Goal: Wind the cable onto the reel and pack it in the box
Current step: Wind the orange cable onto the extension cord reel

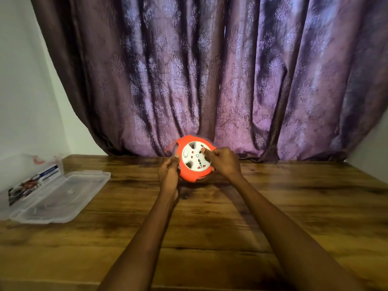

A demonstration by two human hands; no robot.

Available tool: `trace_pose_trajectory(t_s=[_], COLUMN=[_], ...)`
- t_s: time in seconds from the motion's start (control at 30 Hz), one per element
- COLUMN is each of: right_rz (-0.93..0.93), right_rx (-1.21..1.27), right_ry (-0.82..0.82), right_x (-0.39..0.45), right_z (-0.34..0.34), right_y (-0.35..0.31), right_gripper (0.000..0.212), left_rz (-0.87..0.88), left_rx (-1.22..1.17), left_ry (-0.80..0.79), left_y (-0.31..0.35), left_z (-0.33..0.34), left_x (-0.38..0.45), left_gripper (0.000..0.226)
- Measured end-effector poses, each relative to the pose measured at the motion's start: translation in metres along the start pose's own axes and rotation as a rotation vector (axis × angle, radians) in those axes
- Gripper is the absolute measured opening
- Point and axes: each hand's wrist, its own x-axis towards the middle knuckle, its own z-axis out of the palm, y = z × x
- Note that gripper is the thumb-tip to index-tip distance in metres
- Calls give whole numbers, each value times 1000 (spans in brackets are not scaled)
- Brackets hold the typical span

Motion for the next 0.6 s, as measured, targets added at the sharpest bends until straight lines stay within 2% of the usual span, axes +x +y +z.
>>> trace_pose_trajectory(t_s=[0.07,0.13,0.23,0.33,0.47,0.6], right_rz=[-268,-560,-861,-1015,-1109,-1089], right_rx=[-180,-331,-571,-826,-1071,-1105], right_ry=[74,51,-137,-251,-284,-233], right_x=[-2,-2,-1,-2,-6,-10], right_z=[-8,-18,-32,-40,-47,-51], right_y=[4,7,10,10,6,6], right_gripper=[44,22,36,51,53,51], left_rz=[-57,-87,-118,-97,-65,-13], left_rx=[-26,-3,58,204,253,239], left_ry=[-13,-34,-101,-177,-263,-274], left_y=[6,8,9,5,-4,-9], left_z=[-3,-4,-6,-8,-1,3], left_x=[6,7,5,2,-7,-11], left_gripper=[18,16,12,22,32,30])
